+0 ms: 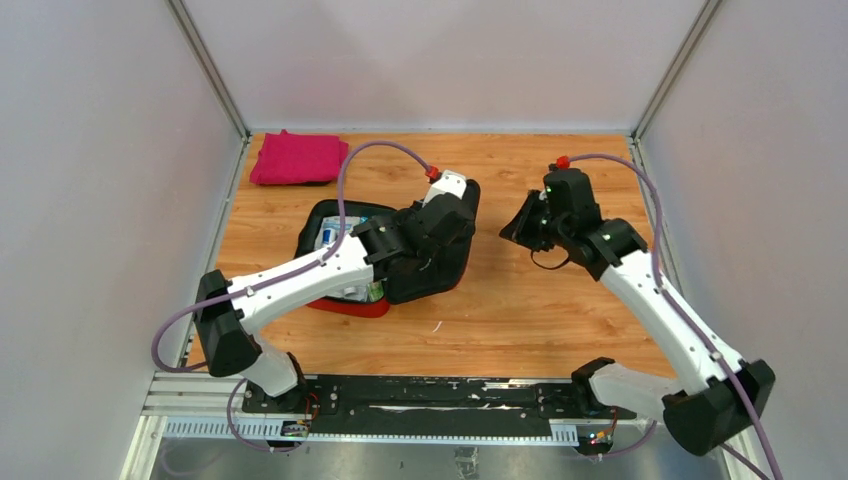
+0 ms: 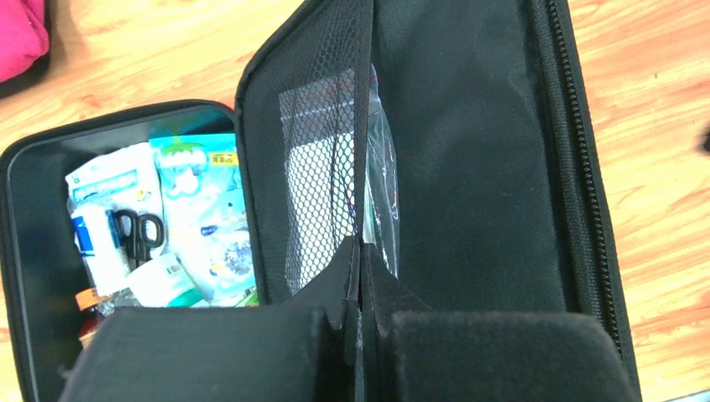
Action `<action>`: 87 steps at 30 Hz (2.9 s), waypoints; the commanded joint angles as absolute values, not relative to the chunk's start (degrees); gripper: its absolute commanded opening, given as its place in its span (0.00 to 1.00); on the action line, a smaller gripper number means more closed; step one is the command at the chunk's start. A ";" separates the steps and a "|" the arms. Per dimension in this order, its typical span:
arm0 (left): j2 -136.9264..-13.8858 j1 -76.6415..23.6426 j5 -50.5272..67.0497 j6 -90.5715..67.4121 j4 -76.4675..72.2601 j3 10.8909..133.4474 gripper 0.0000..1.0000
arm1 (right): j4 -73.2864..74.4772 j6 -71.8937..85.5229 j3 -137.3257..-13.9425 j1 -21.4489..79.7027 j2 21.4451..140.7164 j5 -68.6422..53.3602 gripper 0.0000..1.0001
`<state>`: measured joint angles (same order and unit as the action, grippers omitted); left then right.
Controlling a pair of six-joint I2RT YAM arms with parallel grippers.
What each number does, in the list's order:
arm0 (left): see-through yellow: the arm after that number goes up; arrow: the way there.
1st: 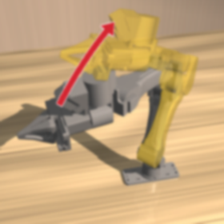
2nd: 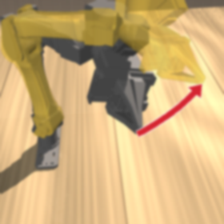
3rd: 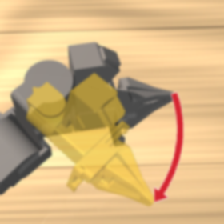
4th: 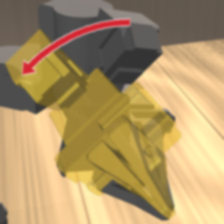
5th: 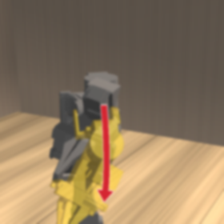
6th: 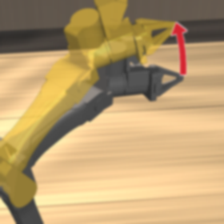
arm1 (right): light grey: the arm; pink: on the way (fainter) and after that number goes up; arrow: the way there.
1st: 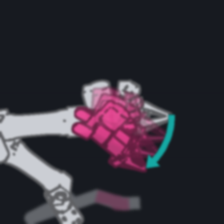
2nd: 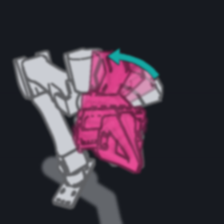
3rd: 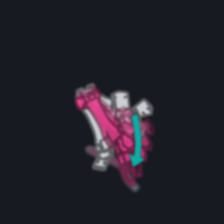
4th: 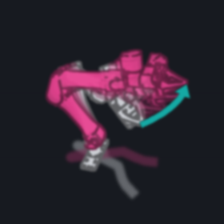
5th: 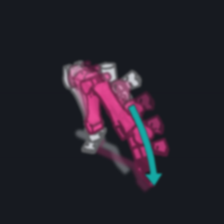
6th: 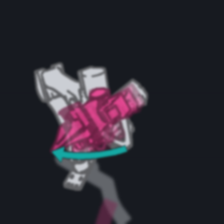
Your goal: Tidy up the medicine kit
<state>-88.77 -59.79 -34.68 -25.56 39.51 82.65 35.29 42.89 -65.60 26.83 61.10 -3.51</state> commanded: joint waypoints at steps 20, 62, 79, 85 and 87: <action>-69.60 -55.71 -46.07 -27.30 47.33 80.47 0.54 | 10.89 53.89 -83.54 39.24 96.95 -29.02 0.11; -66.05 4.61 7.22 -29.00 26.09 49.12 1.00 | 29.65 36.47 -55.86 35.69 64.38 -1.97 0.70; -63.56 8.09 24.56 -36.06 12.61 32.33 1.00 | 28.89 35.96 -50.97 35.48 61.35 -6.62 0.67; -57.58 6.55 26.29 -37.21 12.86 29.14 0.99 | 28.24 31.27 -52.14 35.49 61.13 -7.00 0.65; -57.26 5.81 26.02 -36.82 12.88 28.98 0.99 | 27.69 28.85 -53.19 35.42 60.93 -4.83 0.64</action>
<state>-58.72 7.22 22.04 -35.70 12.47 29.87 27.97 33.95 -51.37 36.23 62.06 -6.44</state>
